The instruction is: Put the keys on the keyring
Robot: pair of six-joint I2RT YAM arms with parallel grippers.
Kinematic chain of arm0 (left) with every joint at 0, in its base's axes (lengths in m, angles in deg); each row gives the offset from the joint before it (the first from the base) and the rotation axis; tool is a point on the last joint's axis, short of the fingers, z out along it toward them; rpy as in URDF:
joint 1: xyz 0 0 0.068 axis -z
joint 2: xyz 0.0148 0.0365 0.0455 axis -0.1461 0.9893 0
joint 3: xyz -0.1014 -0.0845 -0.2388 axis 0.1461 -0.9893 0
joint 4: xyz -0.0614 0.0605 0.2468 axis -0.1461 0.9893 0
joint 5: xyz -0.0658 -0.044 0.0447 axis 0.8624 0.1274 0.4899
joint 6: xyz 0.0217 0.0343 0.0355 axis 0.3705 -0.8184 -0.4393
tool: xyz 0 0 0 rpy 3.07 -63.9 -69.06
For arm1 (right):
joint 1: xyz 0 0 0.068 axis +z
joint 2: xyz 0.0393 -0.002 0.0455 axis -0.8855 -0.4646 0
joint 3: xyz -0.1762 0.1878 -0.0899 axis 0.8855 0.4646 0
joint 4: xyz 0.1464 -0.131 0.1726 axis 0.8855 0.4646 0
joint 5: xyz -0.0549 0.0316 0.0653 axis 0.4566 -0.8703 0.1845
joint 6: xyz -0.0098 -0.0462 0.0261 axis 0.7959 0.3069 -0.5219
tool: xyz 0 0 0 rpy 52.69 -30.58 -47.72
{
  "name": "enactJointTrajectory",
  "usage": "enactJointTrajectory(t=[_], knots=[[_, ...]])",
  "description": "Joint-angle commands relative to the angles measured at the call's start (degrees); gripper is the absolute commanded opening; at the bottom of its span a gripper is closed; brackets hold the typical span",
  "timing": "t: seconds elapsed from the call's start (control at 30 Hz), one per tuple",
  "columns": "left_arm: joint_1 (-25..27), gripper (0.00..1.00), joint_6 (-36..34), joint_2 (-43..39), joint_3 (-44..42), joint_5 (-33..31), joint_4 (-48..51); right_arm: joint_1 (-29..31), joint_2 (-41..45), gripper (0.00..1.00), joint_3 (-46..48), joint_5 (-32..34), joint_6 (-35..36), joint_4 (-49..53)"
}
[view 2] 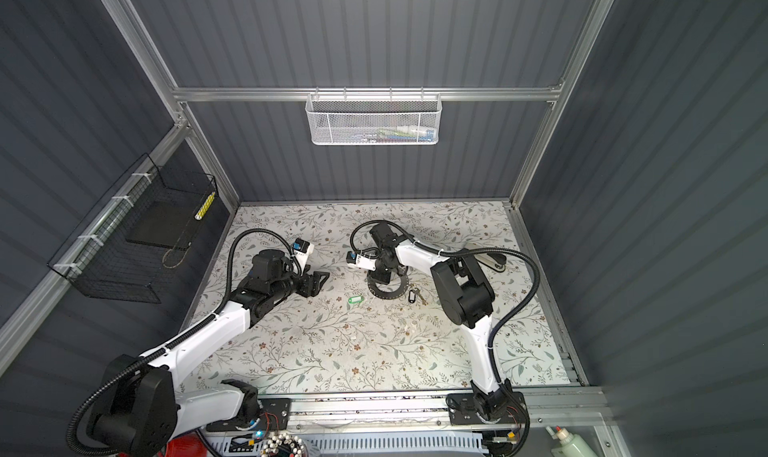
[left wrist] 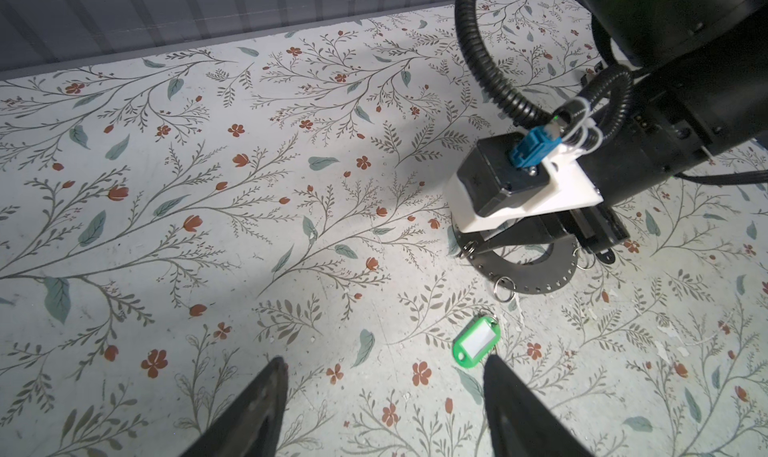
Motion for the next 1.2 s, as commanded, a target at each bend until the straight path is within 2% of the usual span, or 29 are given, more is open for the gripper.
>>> enactJointTrajectory(t=[0.0,0.23,0.5,0.67,0.73,0.8,0.97,1.07,1.17], knots=[[-0.31,0.74,-1.58,0.56,0.71,0.68,-1.24,0.45,-1.58,0.24,-1.06,0.22,1.16,1.31],[-0.28,0.74,-2.67,0.65,0.65,1.07,-1.21,0.81,-1.03,0.08,0.07,0.95,2.46,0.41],[-0.3,0.73,-3.1,-0.76,-0.1,1.76,-1.91,0.82,2.44,0.0,2.95,0.6,3.34,-1.82],[-0.31,0.73,-4.47,-3.4,-1.02,3.09,-2.7,0.26,10.06,0.0,6.78,-0.89,3.16,-3.62],[-0.24,0.72,-5.0,-4.63,-1.99,3.43,-4.07,-0.41,14.07,0.0,8.46,-5.87,2.12,-4.51],[-0.23,0.7,-5.76,-6.24,-3.86,4.28,-6.88,-0.63,18.43,0.0,11.52,-7.86,0.89,-6.23],[0.08,0.64,-10.71,-10.26,-8.7,12.45,-16.87,-0.87,29.81,0.0,23.04,-9.18,-0.07,-17.83],[1.36,0.62,-14.83,-10.8,-7.47,14.47,-16.9,-1.25,35.14,0.0,29.92,-9.6,0.81,-24.82],[2.74,0.56,-20.26,-11.32,-4.71,15.83,-13.53,-1.37,39.15,0.0,34.39,-11.27,-3.28,-30.28]])
